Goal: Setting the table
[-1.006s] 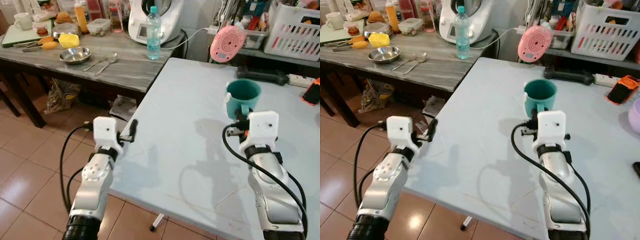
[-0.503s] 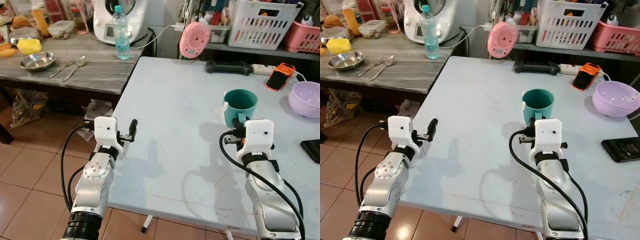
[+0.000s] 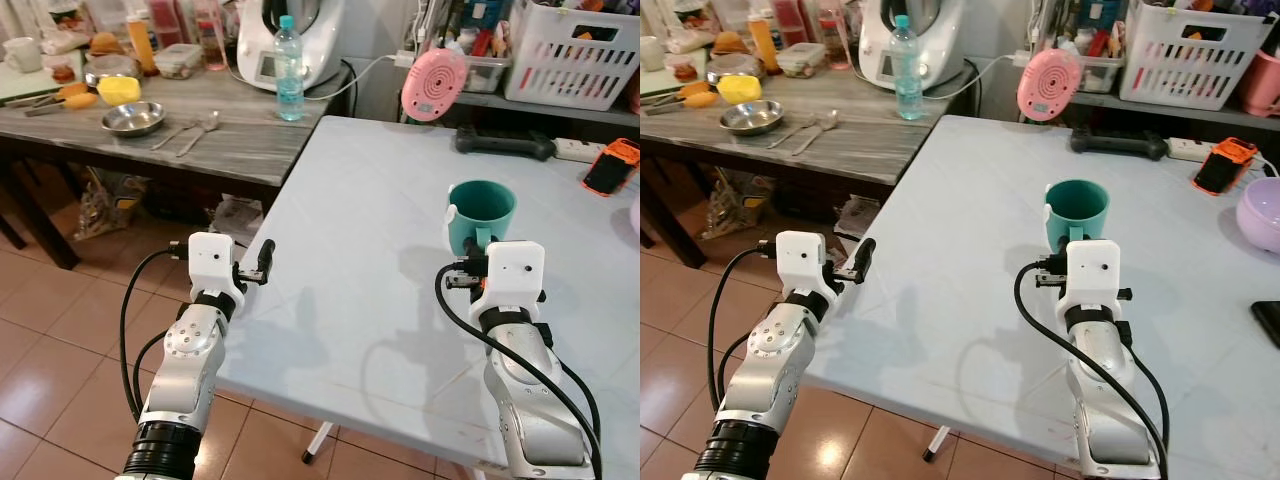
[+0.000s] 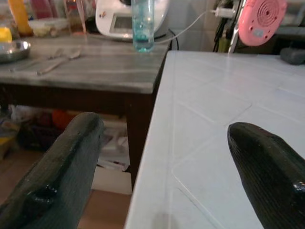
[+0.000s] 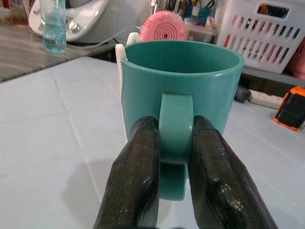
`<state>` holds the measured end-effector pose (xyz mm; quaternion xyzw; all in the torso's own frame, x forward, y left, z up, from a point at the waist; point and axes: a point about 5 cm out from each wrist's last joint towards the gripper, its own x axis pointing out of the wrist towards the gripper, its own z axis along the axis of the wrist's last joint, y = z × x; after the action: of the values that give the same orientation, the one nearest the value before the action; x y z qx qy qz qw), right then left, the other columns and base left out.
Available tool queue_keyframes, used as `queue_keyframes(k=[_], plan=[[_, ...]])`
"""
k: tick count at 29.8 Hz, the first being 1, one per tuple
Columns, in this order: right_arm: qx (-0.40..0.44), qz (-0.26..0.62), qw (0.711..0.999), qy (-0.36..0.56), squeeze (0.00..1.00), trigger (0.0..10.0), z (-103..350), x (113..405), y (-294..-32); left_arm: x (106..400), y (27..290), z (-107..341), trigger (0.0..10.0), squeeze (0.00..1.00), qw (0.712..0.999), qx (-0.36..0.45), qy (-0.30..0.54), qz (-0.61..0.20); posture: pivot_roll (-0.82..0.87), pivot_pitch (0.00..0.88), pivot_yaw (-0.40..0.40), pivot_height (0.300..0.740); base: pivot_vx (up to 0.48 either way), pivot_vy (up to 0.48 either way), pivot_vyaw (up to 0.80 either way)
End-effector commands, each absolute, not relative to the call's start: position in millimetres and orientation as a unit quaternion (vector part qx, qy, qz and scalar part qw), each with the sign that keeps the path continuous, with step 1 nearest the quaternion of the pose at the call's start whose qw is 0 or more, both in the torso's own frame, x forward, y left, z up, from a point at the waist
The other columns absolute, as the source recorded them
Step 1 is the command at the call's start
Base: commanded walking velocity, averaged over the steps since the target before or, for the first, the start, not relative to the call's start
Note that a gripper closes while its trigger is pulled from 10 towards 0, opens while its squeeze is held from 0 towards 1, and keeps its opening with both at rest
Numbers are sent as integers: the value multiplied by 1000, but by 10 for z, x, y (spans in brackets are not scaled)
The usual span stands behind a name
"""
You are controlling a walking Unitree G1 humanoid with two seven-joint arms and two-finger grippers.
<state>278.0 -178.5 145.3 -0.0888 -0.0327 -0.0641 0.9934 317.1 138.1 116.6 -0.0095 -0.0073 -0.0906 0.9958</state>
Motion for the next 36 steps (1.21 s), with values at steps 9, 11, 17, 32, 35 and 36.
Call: queue_keyframes(k=[9,11,17,32,35,36], plan=[[-90,-80,991,-56,0,10000,1534,2766,-1798,3211,1396,1192,10000,0,995,-1,-6,-96,-110,0,60,740,0,347,0],[-90,-82,991,-57,0,10000,1538,2761,-1799,3212,1394,1191,10000,0,995,0,-6,-98,-109,0,62,740,0,480,0],[-91,-85,991,-58,0,10000,1531,2746,-1797,3208,1365,1206,10000,0,993,3,-11,-115,-111,0,66,740,0,480,0],[-95,-89,990,-62,0,10000,1530,2721,-1792,3179,1335,1208,10000,0,990,11,-14,-142,-108,0,78,740,0,472,0],[-98,-90,989,-64,0,10000,1528,2705,-1784,3152,1311,1246,10000,0,986,33,-31,-162,-107,0,81,740,0,123,0],[-104,-87,988,-68,0,10000,1533,2697,-1775,3139,1303,1262,10000,0,986,21,-38,-163,-106,0,83,740,442,0,0]])
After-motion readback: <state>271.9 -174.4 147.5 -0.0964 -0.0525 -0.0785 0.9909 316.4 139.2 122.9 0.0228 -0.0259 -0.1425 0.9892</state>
